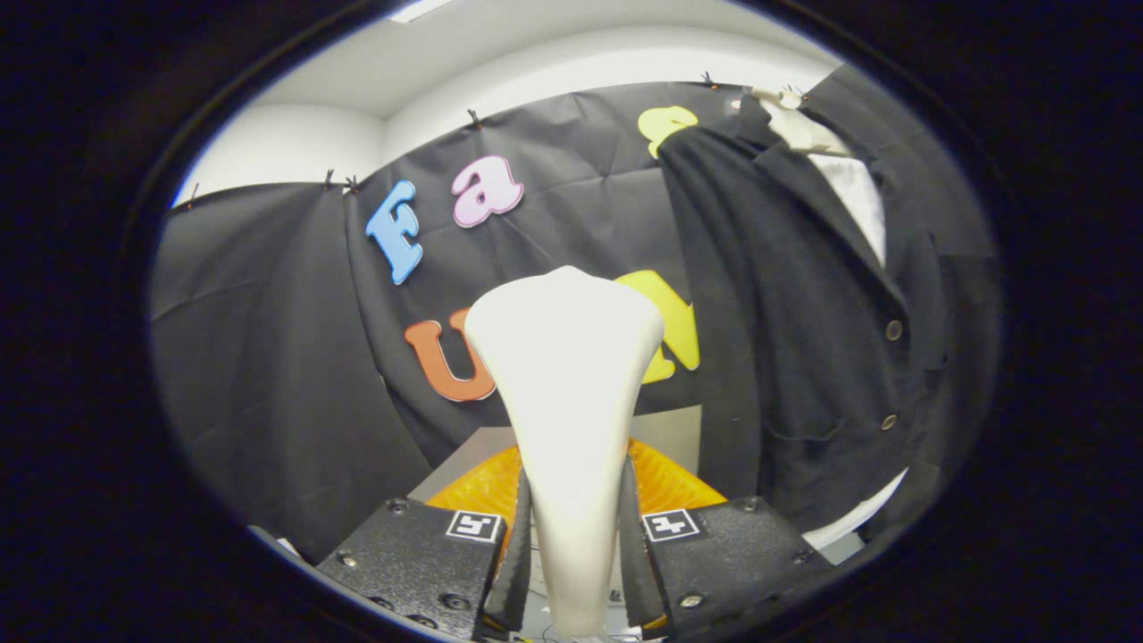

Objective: Iron the clothes twice with a garment steamer, once on the left side and once on the right side.

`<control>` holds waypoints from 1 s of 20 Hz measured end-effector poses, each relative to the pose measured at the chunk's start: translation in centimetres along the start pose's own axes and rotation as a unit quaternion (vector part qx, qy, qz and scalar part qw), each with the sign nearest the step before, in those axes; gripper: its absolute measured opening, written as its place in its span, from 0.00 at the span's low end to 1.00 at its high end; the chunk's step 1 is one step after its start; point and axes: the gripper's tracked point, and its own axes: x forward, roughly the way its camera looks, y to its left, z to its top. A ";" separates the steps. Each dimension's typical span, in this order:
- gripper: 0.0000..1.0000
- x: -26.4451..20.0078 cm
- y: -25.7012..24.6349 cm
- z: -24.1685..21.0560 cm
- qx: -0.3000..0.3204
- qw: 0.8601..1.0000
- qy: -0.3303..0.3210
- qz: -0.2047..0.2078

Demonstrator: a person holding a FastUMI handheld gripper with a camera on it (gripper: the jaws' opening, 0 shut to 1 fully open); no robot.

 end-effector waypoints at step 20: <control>0.44 -8.3 -15.8 15.3 0.024 0.987 -0.128 -0.092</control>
